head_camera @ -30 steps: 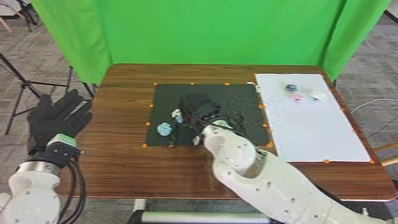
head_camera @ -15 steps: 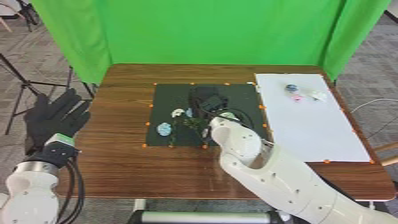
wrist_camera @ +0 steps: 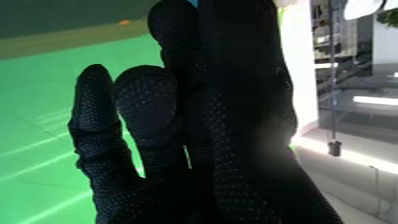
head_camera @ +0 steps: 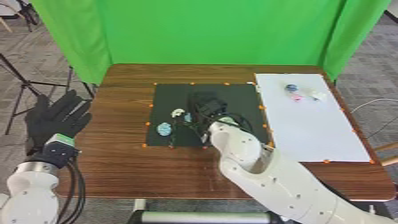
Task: Arrange flowers
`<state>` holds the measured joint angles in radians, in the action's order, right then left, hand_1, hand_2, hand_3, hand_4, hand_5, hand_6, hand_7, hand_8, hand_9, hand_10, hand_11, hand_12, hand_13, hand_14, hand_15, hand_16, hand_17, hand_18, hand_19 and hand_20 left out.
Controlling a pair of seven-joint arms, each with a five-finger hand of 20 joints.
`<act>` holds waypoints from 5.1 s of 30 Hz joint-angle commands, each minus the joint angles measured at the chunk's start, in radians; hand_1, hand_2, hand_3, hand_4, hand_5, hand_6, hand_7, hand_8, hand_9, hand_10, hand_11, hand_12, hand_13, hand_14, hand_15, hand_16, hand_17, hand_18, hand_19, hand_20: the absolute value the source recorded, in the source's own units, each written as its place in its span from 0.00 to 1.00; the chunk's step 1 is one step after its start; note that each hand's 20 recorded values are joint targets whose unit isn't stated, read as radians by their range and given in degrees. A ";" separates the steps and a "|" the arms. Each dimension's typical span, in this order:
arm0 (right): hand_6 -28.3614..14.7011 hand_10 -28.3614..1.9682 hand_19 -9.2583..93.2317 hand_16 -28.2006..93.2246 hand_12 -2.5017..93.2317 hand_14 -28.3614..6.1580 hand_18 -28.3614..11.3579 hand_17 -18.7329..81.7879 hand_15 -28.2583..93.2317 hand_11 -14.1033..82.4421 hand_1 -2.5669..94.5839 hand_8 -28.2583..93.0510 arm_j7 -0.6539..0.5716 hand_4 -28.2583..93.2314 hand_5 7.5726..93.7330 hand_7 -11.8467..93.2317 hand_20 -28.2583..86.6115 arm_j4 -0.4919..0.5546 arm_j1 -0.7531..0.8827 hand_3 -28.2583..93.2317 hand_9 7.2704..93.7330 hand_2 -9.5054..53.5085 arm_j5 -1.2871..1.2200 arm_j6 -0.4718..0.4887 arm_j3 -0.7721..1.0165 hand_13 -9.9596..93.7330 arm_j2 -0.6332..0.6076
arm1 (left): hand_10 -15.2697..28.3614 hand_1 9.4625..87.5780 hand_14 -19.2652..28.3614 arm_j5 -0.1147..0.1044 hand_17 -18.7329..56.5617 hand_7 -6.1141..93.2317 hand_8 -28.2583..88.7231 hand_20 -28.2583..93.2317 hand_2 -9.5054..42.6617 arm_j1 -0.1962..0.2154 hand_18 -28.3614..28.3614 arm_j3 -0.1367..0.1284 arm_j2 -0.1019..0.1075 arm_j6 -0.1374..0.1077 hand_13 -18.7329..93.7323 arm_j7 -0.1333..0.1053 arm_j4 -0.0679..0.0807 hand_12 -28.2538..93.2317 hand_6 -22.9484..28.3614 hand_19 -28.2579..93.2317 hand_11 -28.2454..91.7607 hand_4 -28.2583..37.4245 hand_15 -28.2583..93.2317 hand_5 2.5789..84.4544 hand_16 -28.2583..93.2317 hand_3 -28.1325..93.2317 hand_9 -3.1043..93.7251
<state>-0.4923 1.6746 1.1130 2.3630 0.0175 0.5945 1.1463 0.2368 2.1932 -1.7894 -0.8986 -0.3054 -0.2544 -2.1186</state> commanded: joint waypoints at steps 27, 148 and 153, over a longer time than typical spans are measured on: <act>0.65 0.56 0.77 0.55 0.44 0.45 0.08 0.39 0.82 0.44 0.91 0.11 -0.048 0.49 0.67 0.37 0.64 0.070 -0.016 0.00 0.76 0.00 -0.130 0.151 0.070 0.69 -0.015 | 0.66 0.20 0.73 -0.008 0.16 0.24 0.14 0.30 0.43 -0.083 0.72 0.046 0.010 -0.024 0.33 0.039 0.018 0.30 0.58 0.47 0.41 0.00 0.55 0.41 0.15 0.81 0.33; 0.75 0.70 0.79 0.55 0.57 0.58 0.21 0.46 0.85 0.33 0.68 0.23 0.183 0.00 0.77 0.51 0.62 0.034 0.106 0.76 0.92 0.00 -0.132 -0.260 0.231 0.77 -0.166 | 0.63 0.19 0.63 0.084 0.16 0.16 0.15 0.30 0.42 -0.077 0.71 0.054 0.002 0.029 0.27 0.027 0.023 0.28 0.63 0.45 0.37 0.00 0.46 0.42 0.15 0.81 0.28; 0.75 0.70 0.79 0.55 0.57 0.58 0.22 0.46 0.85 0.33 0.67 0.23 0.188 0.00 0.77 0.52 0.62 -0.032 0.063 0.77 0.92 0.00 -0.133 -0.177 0.162 0.76 -0.087 | 0.63 0.19 0.63 0.082 0.16 0.17 0.16 0.30 0.42 -0.097 0.71 0.083 0.002 0.034 0.26 0.034 0.028 0.28 0.60 0.45 0.37 0.00 0.46 0.41 0.15 0.81 0.28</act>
<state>-0.3190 1.6831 1.2302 2.2270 -0.2542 0.8240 0.9194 0.3178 2.1056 -1.7331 -0.8948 -0.2739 -0.2271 -2.0888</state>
